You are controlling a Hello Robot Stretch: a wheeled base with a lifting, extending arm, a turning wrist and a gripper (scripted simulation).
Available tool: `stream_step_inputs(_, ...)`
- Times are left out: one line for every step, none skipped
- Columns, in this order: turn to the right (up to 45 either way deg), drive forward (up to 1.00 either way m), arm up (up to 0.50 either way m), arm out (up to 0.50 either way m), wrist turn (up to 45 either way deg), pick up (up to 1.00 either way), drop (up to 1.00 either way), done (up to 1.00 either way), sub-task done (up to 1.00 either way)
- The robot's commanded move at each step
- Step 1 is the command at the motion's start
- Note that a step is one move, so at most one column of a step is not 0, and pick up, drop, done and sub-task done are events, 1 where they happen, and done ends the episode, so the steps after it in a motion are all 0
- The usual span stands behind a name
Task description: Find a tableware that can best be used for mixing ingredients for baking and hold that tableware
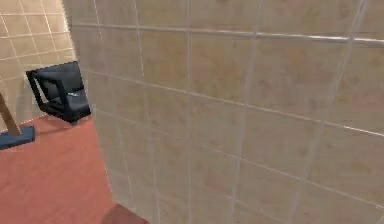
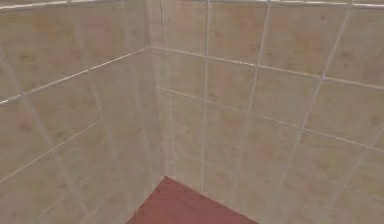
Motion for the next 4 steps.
stream_step_inputs(-45.0, 0.0, 0.0, 0.0, 0.0, 0.0, 0.0, 0.0, 0.0)
stream_step_inputs(-9.0, 0.0, 0.0, 0.0, 0.0, 0.0, 0.0, 0.0, 0.0)
stream_step_inputs(0.0, 0.35, 0.0, 0.0, 0.0, 0.0, 0.0, 0.0, 0.0)
stream_step_inputs(-24.0, 0.0, 0.0, 0.0, 0.0, 0.0, 0.0, 0.0, 0.0)
